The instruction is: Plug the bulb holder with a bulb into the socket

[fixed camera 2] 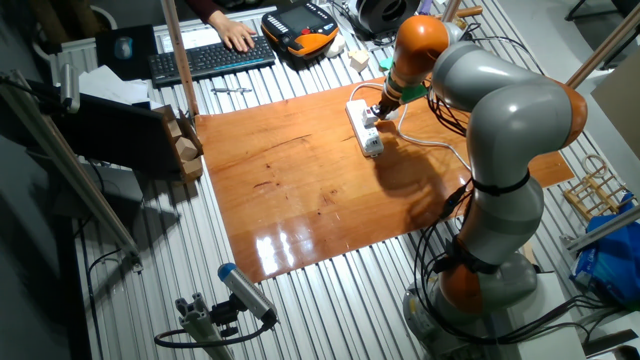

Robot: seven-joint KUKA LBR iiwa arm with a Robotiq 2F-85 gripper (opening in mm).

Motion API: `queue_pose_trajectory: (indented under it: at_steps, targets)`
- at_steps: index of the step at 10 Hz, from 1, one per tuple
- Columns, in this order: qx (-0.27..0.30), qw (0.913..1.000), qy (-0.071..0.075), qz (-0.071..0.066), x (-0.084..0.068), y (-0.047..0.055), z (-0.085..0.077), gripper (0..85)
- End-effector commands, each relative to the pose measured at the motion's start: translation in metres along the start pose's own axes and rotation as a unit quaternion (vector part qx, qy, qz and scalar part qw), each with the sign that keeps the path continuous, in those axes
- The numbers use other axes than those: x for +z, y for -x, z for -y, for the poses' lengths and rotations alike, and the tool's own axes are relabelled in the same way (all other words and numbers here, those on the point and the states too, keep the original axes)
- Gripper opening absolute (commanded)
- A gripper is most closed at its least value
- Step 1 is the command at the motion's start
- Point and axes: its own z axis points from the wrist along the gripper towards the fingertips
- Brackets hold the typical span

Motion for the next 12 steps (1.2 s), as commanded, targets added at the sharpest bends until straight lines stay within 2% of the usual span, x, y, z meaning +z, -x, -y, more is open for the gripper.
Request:
queue_pose_trajectory:
  at_steps: [1, 12]
  targets:
    - [0.000, 1.0000, 0.000, -0.001, -0.0001, 0.0000, 0.0000, 0.0]
    - [0.001, 1.0000, 0.006, -0.004, 0.0015, 0.0016, 0.0004, 0.0]
